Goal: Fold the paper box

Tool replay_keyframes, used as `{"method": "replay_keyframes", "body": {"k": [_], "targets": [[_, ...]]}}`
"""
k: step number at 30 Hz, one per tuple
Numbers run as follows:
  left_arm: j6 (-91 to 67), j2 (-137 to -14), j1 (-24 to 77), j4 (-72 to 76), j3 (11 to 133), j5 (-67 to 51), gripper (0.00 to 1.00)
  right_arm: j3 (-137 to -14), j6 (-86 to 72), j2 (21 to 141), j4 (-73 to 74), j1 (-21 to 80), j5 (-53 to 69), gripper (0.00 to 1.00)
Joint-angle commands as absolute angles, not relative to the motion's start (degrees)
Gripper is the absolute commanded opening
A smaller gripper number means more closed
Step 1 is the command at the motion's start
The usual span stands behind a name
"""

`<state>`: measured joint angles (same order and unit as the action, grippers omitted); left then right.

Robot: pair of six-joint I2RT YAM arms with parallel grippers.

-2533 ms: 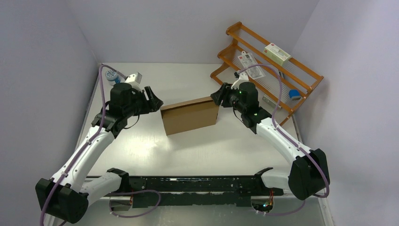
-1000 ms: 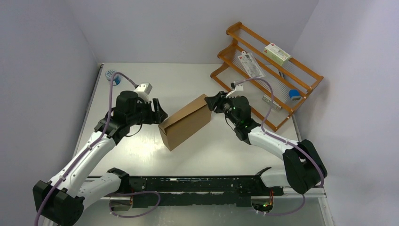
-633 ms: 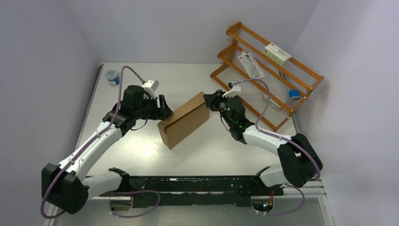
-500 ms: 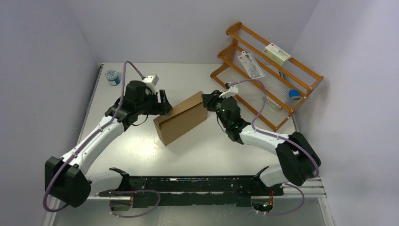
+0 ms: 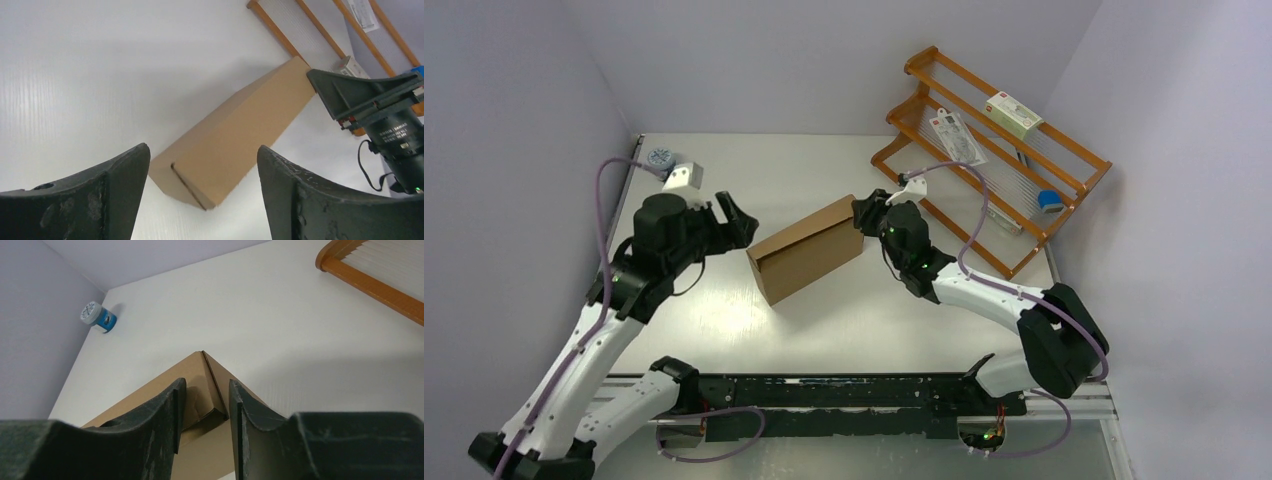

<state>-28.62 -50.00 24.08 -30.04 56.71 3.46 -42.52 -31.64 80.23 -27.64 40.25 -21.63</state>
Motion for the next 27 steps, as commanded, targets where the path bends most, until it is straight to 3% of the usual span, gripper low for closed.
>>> {"method": "replay_keyframes", "body": {"k": [1, 15, 24, 27], "targets": [[-35.33, -47.25, 23.91, -37.21, 53.50, 2.06, 0.82, -41.83, -29.42, 81.45, -17.38, 40.99, -20.13, 0.40], [-47.66, -42.47, 23.91, -35.69, 42.29, -4.32, 0.73, -41.31, -29.50, 82.09, -17.43, 41.73, -19.54, 0.41], [-55.69, -40.25, 23.91, -24.98, 33.85, -10.41, 0.41, -40.39, -30.14, 82.93, -18.00, 41.78, -18.87, 0.41], [-53.93, -41.50, 23.91, -23.97, 34.47, -9.00, 0.36, -39.86, -30.40, 82.75, -17.74, 41.75, -18.43, 0.41]]}}
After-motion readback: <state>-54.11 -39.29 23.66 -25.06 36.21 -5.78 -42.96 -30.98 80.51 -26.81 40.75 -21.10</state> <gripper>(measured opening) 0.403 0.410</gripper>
